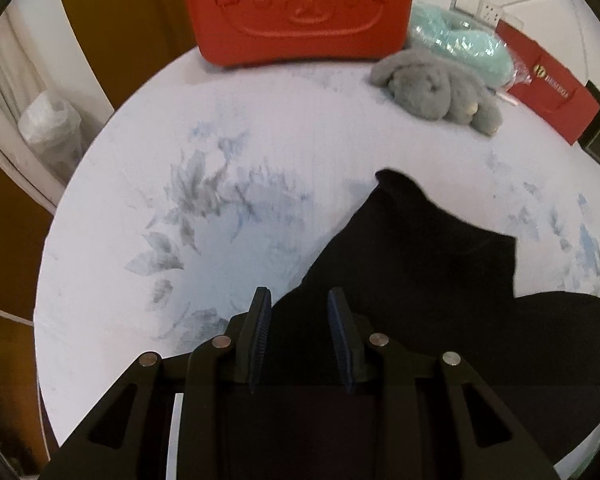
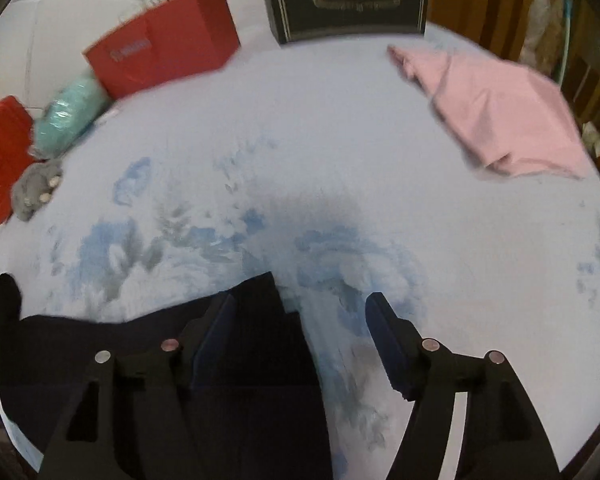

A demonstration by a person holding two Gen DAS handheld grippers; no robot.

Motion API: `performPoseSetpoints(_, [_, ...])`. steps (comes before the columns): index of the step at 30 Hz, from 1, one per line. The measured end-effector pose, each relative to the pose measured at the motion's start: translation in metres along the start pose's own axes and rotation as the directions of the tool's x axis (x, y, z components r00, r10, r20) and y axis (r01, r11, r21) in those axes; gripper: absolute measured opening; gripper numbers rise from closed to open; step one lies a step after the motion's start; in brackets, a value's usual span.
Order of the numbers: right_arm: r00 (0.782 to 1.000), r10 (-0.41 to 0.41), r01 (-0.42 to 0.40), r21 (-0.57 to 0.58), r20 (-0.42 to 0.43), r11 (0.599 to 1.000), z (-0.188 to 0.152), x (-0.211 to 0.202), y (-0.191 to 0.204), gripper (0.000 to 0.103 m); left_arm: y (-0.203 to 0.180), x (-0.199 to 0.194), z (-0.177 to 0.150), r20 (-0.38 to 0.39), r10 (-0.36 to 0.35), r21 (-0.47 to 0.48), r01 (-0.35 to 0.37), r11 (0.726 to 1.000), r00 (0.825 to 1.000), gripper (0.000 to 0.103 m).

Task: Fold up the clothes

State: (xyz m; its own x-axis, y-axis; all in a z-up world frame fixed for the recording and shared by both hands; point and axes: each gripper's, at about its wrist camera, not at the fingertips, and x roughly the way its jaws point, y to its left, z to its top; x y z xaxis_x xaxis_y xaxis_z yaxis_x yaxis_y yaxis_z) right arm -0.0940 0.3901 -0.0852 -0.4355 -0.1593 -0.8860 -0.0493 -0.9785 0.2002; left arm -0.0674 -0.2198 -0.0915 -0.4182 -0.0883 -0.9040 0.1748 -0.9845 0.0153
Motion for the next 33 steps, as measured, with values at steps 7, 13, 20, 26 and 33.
performPoseSetpoints(7, [0.995,0.084,-0.088,-0.097,-0.049,0.991,-0.035,-0.014,0.033,0.061,-0.014,-0.001,-0.005,0.015,-0.066,0.047,0.066,0.997,0.998,0.030])
performPoseSetpoints(13, [0.987,0.066,-0.081,-0.098,-0.146,0.992,-0.071,0.005,0.041,0.046,-0.025,0.010,-0.009,-0.009,-0.108,0.058,0.108,0.992,0.994,0.033])
performPoseSetpoints(20, [0.993,-0.035,0.026,-0.074,-0.116,0.997,-0.062,-0.012,0.033,0.039,-0.020,0.030,-0.009,-0.082,-0.083,0.054,0.087,0.995,0.993,0.035])
performPoseSetpoints(26, [0.973,0.220,-0.228,-0.169,-0.065,0.959,-0.021,-0.011,0.145,0.077,-0.026,0.001,0.022,0.012,-0.181,0.151,0.177,0.973,0.983,0.059])
performPoseSetpoints(33, [0.944,0.300,-0.327,-0.277,-0.134,0.904,-0.008,0.038,0.286,0.066,-0.023,0.002,0.042,0.037,-0.178,0.186,0.168,0.968,0.983,0.059])
